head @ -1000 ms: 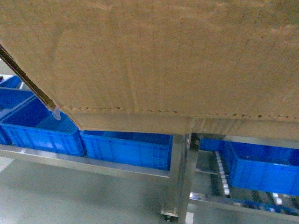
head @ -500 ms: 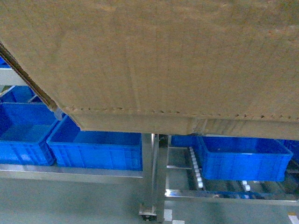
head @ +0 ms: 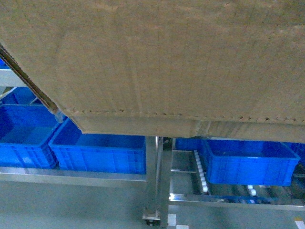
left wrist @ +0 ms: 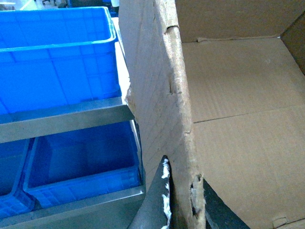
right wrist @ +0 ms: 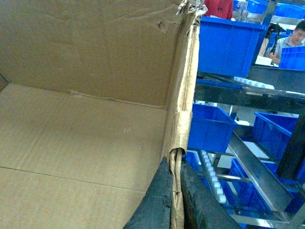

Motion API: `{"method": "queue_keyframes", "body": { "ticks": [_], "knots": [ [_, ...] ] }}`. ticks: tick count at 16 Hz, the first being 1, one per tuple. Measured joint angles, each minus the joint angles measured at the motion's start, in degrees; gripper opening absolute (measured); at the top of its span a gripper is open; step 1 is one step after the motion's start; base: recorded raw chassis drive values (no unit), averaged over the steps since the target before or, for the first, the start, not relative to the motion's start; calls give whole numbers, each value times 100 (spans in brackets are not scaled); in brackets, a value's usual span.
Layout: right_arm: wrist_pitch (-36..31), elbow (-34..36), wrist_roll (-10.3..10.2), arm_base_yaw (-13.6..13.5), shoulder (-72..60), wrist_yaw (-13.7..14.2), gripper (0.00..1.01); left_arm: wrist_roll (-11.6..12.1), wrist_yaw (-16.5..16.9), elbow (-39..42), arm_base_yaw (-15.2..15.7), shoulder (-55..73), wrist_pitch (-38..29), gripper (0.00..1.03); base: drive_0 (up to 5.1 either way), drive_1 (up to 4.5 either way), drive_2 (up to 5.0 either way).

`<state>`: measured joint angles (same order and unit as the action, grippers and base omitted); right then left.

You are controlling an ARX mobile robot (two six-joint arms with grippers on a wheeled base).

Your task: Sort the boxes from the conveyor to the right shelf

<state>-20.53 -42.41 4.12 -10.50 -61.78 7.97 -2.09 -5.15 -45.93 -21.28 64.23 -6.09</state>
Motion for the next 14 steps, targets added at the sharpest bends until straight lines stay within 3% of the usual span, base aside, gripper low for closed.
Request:
{"method": "queue_keyframes", "body": {
  "ticks": [14],
  "knots": [
    [-7,0,0,0,0,-2,2,15,0,0,0,0,-17,3,0,0,0]
  ]
}}
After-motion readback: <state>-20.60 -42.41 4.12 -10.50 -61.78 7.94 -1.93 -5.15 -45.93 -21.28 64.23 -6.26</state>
